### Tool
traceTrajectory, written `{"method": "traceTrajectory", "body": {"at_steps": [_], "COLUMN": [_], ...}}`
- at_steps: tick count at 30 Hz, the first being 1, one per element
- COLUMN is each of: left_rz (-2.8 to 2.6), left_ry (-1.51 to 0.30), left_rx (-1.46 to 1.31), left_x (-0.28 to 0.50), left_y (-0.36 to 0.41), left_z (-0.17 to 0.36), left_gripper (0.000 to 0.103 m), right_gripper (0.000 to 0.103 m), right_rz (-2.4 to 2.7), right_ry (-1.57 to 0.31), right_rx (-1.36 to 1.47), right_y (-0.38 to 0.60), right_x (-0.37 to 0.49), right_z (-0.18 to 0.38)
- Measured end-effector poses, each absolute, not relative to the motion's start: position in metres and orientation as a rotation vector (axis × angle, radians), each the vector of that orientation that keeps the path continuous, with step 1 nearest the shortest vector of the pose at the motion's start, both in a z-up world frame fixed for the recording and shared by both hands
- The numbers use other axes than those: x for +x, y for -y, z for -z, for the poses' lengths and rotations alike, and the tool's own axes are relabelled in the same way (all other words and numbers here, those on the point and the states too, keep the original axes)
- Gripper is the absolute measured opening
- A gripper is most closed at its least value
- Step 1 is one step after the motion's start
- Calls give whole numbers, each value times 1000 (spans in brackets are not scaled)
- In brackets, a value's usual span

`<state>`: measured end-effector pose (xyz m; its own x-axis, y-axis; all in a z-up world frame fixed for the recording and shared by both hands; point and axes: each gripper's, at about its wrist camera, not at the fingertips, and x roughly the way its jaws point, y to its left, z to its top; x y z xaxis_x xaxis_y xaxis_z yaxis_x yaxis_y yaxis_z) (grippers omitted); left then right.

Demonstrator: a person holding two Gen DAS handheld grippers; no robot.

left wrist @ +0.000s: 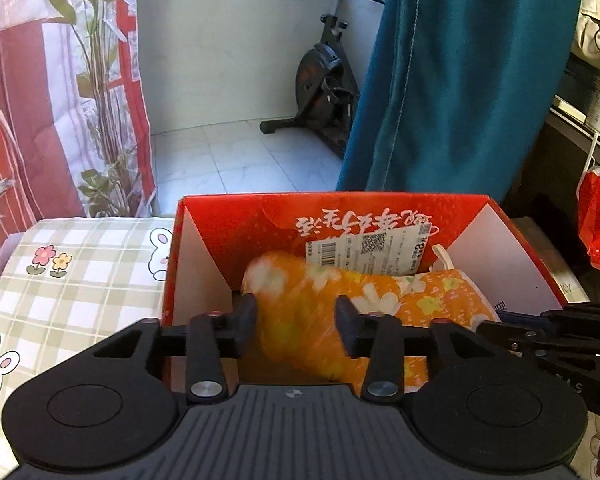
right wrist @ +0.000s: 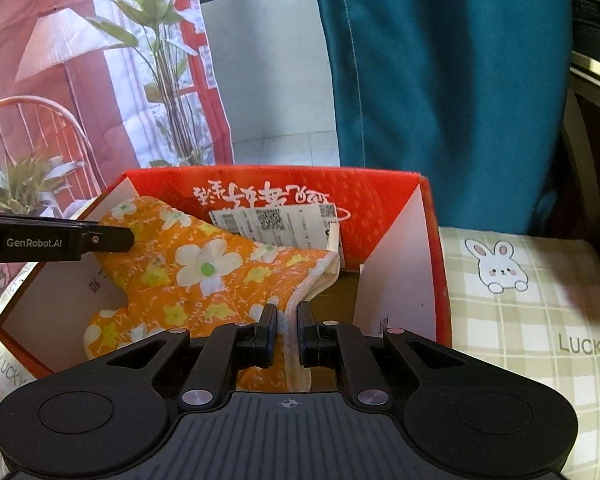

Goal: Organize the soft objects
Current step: 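Lift the orange cloth with both tools into the red box and open them, then withdraw both tools and move them to the dark blue package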

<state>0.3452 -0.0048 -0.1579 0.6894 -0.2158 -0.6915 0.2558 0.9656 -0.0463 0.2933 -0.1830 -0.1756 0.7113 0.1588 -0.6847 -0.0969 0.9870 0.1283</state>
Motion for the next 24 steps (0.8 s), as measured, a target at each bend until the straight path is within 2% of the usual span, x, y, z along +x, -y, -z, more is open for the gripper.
{"method": "traceTrajectory", "body": {"at_steps": [2,5,11,14,24], "left_rz": [271,274,267,263,246], "left_ry": [-772,-771,-767,-758,-734], "left_rx": [60,64,58,54,17], "left_x": [346,342,332,321,256], "left_y": [6,7,6,6,0], "left_z": [159,158,153,146,121], "left_gripper": [56,56,56,56,56], "right_gripper": [10,10,16,19,20], "right_rz": [-138,-135,-113,-115,-165], "right_ry": [-775,-788,-800,-773,-683], "right_rx": [76,69,56,61,118], "right_y": [182,180,183,184,184], "right_x": [293,293,289,279,222], "right_z": [177,180,180,171,135]}}
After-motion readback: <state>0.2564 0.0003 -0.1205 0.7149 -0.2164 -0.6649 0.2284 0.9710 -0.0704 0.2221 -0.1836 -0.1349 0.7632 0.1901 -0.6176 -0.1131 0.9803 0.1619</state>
